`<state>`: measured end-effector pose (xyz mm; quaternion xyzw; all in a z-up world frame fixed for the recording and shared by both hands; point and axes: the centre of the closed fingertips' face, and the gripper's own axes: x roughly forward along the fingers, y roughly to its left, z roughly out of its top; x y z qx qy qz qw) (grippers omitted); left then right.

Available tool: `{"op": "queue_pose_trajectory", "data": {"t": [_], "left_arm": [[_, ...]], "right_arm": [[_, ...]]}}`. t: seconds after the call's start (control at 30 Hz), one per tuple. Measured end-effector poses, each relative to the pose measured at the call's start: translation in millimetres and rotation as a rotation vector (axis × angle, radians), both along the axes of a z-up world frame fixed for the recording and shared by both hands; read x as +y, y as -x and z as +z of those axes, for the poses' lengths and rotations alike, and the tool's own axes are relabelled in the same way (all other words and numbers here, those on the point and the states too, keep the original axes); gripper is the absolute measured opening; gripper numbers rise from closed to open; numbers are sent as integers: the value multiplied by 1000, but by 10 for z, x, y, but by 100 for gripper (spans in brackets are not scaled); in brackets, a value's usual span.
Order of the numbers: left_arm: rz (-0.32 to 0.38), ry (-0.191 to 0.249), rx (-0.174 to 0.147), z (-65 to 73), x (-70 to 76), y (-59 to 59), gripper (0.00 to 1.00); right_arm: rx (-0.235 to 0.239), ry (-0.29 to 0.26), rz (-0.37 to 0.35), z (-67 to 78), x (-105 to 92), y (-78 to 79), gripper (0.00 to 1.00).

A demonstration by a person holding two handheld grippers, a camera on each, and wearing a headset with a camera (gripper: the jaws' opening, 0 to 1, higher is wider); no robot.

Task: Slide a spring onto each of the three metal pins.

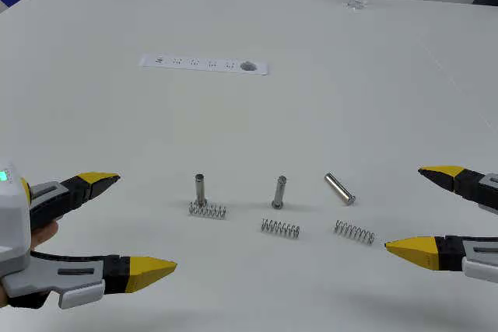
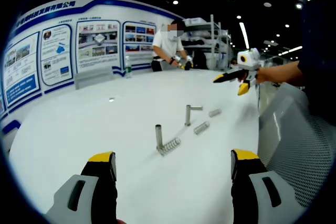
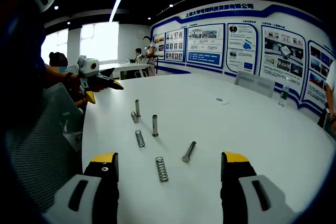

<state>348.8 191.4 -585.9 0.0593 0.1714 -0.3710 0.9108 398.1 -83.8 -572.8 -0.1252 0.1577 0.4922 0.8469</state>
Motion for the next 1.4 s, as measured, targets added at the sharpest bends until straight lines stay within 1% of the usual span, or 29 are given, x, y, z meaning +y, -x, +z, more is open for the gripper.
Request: {"op": "queue_pose_trajectory", "data": {"t": [0.9, 1.13, 1.33, 1.4], "left_arm": [[-3, 11, 1, 4, -35, -3, 92], [-3, 11, 1, 8, -42, -1, 92], [-4, 16, -2, 25, -45, -4, 92], [-4, 15, -3, 29, -47, -3, 92]], "right_arm": [[11, -3, -19, 0, -36, -28, 79], [8, 5, -25, 44, -7, -118, 77], [4, 40, -20, 46, 50, -235, 76], [2, 42, -18, 60, 77, -268, 75]]}}
